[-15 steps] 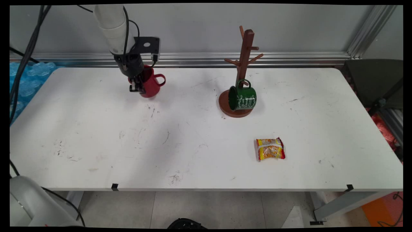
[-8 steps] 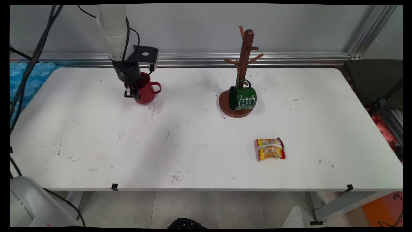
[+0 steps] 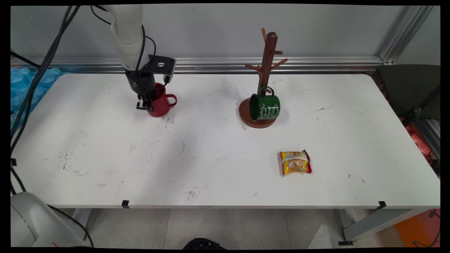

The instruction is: Place the picked object on the table

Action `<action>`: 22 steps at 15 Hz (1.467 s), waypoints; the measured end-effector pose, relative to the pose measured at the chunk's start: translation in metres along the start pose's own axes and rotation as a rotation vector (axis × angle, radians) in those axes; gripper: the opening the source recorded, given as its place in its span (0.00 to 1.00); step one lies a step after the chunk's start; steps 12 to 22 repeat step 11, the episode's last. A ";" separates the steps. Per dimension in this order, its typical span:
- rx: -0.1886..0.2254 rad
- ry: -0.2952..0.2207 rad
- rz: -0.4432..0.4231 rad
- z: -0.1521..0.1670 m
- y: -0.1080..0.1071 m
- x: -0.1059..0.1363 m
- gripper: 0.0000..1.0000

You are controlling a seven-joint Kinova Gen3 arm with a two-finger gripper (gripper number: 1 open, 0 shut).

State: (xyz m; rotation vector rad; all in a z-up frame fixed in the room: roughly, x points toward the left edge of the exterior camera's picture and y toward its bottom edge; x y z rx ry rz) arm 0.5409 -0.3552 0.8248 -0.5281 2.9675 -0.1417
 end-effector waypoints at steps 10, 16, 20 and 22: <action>-0.003 0.019 0.026 0.008 -0.004 0.005 1.00; -0.002 0.024 0.027 0.007 -0.005 0.005 1.00; -0.002 0.024 0.027 0.007 -0.005 0.005 1.00; -0.002 0.024 0.027 0.007 -0.005 0.005 1.00</action>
